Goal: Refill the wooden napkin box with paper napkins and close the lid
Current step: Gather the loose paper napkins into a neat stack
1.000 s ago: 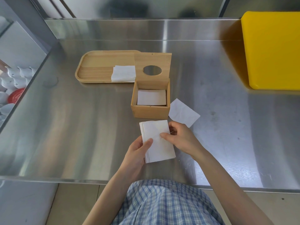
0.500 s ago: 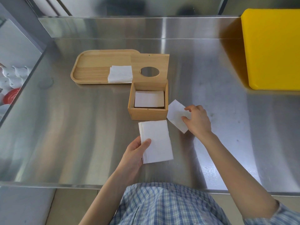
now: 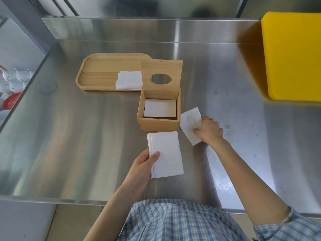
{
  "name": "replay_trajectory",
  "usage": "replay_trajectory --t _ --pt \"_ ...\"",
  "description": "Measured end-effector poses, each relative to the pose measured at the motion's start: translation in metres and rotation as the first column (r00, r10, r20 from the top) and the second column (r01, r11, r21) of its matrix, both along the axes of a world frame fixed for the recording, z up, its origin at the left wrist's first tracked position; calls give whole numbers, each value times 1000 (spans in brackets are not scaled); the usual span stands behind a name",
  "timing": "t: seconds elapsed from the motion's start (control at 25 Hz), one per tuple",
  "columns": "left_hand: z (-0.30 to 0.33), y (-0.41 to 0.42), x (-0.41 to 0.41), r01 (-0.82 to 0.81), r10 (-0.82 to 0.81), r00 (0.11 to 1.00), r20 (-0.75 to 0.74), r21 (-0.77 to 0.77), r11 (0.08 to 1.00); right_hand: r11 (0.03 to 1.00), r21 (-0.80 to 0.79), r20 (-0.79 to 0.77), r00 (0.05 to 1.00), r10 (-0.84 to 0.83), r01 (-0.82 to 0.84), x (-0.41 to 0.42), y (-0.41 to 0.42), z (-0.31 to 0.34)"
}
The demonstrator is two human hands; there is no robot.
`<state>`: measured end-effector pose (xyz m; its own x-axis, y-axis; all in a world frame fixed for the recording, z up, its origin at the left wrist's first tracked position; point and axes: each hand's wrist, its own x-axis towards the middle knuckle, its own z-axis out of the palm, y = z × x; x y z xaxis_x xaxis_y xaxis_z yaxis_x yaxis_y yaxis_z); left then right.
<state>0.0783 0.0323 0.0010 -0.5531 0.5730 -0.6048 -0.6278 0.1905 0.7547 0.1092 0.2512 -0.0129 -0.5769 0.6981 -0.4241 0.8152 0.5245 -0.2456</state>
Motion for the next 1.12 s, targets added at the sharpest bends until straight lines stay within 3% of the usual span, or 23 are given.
replay_trajectory --t 0.2,0.36,0.6,0.84,0.92,1.0,1.08,1.12 --pt "0 -4 1 3 -3 1000 -11 26 1000 1000 25 -27 1000 14 -13 -1 -9 2" --pt "2 -8 0 4 -3 1000 -23 42 999 998 53 -139 990 -25 32 7 -16 4" --pt "4 -10 1 12 -8 999 -48 75 997 983 -141 -372 913 -166 121 31 -21 16" --pt "6 -11 1 -10 13 999 -37 87 996 905 -422 -586 748 -312 47 45 -40 54" --pt "5 -12 0 -6 10 999 -35 107 994 827 -558 -623 690 -368 -63 45 -49 69" --pt "5 -11 -1 -7 11 1000 -29 137 991 660 -717 -616 646 -451 -222 45 -56 82" --pt "6 -10 -2 -30 32 999 -15 170 985 504 -802 -574 647 -502 -321 44 -63 86" --pt "7 -10 -2 -40 43 999 -13 184 982 482 -812 -561 666 -492 -327 43 -68 86"
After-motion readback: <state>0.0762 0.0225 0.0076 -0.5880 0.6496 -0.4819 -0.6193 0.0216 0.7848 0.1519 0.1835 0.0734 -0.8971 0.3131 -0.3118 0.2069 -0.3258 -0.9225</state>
